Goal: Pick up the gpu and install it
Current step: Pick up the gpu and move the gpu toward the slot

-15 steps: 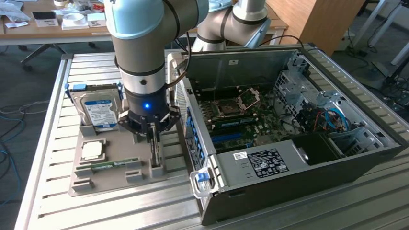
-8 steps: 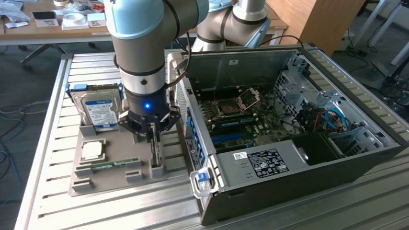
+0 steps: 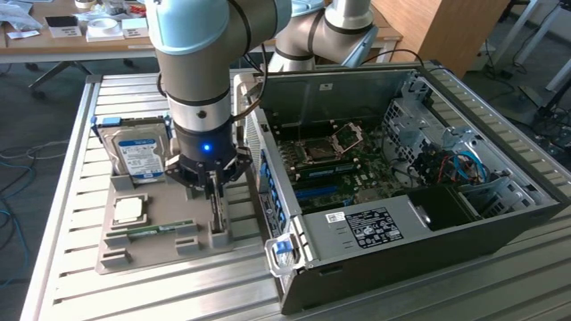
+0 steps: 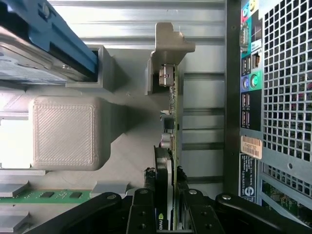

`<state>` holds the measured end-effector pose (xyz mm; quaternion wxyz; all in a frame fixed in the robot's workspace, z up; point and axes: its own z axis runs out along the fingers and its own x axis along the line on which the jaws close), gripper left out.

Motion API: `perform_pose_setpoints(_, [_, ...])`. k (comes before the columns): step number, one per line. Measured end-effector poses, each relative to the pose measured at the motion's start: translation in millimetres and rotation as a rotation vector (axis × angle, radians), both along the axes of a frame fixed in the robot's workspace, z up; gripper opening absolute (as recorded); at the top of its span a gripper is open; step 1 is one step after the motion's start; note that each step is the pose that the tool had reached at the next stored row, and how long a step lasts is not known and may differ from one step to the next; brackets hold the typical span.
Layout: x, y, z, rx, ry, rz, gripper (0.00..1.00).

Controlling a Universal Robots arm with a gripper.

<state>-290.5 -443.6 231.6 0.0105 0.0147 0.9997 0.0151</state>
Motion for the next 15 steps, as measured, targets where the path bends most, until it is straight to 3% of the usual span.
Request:
perform_pose_setpoints(7, [-0.1,0.0,16.7,-0.001,-0.0006,0.0,0.27])
perform_pose_setpoints(15, [-0.1,0.0,43.2,-0.001,-0.0063,0.0,0.27])
